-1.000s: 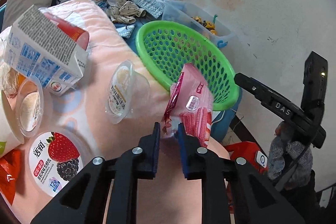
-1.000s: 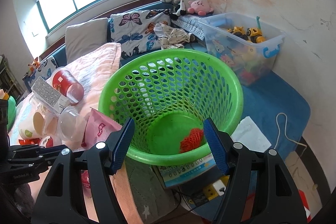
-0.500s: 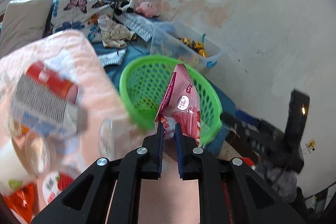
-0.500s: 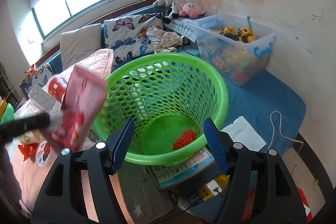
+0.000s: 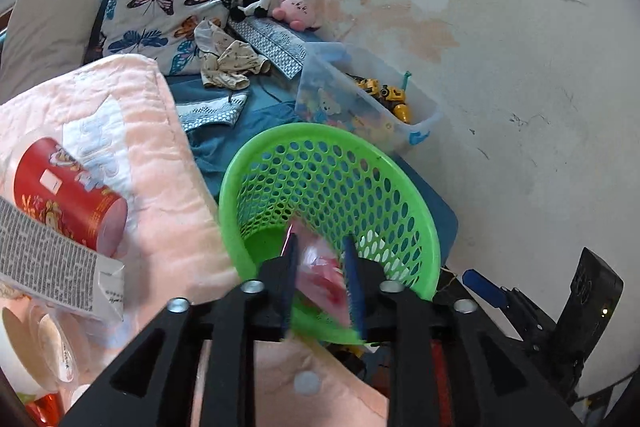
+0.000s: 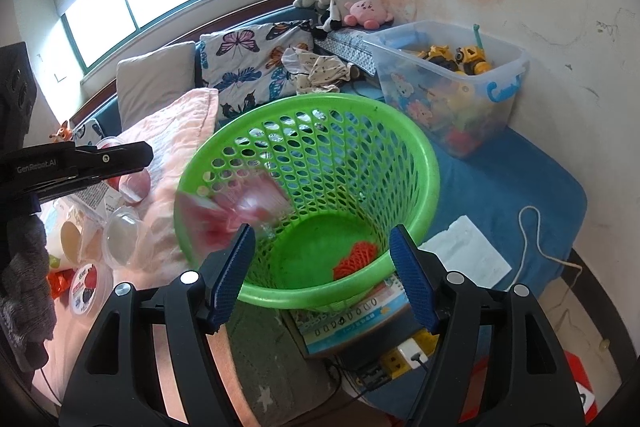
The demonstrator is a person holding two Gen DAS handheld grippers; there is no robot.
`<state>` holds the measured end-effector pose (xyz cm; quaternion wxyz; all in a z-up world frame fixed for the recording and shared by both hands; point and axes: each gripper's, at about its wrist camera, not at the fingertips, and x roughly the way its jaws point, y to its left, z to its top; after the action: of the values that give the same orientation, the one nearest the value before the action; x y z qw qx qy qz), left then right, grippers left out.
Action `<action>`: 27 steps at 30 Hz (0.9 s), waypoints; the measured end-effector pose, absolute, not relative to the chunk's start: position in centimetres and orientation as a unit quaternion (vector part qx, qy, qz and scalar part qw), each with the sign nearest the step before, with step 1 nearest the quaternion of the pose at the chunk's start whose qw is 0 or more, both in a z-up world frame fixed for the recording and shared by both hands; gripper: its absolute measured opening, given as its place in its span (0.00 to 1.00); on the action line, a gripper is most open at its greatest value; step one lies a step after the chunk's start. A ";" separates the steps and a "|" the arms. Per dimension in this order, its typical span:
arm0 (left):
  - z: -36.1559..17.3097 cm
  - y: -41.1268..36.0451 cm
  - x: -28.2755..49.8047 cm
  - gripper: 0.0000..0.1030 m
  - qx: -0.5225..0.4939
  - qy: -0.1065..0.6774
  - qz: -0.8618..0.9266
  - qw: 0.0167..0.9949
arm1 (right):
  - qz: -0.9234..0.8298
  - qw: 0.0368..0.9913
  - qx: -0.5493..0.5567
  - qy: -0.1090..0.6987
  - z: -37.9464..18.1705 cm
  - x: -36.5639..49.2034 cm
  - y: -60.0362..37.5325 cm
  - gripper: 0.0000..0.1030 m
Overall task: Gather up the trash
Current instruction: 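Carry the pink wrapper over the green basket and open the left tool, then grasp the clear plastic lid with the right tool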
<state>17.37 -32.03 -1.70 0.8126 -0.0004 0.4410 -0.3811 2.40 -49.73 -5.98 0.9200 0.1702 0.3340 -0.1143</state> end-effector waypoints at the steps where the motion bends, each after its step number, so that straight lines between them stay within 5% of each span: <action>1: -1.7 -31.7 17.1 0.34 0.004 0.438 -0.376 0.817 | -0.112 0.921 0.169 0.334 -5.9 2.4 -49.5 0.68; 10: 0.6 -26.6 15.2 0.47 0.019 0.409 -0.356 0.840 | -0.065 0.929 0.150 0.331 -4.8 2.7 -46.0 0.72; 27: 0.7 -11.6 13.6 0.52 -0.016 0.406 -0.244 0.881 | 0.055 0.923 0.122 0.360 -4.5 7.4 -36.1 0.76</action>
<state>13.64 -11.56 0.67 0.8806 -0.0162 0.4057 -0.2443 7.38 -36.08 -4.53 0.9232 0.1221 0.3602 0.0547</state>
